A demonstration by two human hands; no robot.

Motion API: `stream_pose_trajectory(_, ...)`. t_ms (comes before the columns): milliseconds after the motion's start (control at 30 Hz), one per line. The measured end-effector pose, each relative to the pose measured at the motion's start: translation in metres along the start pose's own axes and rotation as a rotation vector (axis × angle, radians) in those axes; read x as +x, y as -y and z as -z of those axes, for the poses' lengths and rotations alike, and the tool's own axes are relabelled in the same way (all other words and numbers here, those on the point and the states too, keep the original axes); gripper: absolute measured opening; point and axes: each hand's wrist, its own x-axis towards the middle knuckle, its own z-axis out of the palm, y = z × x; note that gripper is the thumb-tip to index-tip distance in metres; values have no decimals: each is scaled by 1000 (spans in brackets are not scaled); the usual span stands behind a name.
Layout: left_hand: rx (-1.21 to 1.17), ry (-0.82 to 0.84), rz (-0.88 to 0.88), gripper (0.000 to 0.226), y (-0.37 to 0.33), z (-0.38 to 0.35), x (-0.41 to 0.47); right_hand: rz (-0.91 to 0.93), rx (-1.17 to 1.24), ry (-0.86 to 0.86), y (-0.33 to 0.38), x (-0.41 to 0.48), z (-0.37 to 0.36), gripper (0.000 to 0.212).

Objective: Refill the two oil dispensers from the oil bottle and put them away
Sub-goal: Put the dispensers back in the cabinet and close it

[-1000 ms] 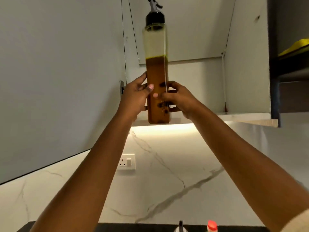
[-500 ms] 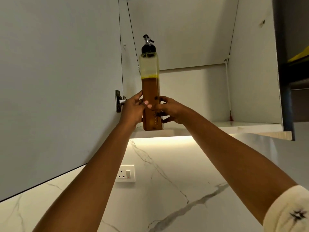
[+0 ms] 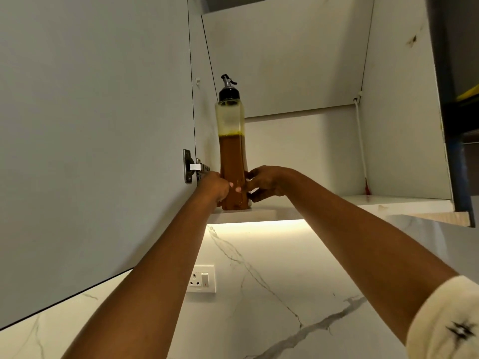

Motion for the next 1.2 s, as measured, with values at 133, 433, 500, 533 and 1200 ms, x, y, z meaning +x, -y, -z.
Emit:
stream_pose_trajectory(133,36,-11,50,39,1,-2,14,-23,23,20,3,12,-5,56)
stream_pose_trajectory(433,-105,-84,154,42,1,-5,24,-61,71,19,6,25,-15,56)
stream_pose_trajectory(500,-127,-93,161,44,2,-6,23,-69,91,29,5,27,-16,56)
stream_pose_trajectory(533,-126,-88,166,45,3,-7,22,-73,99,39,4,27,-15,56)
stream_pose_trajectory(1200,-479,11,-266,21,165,-63,-233,265,16,-385,-173,-207,-125,19)
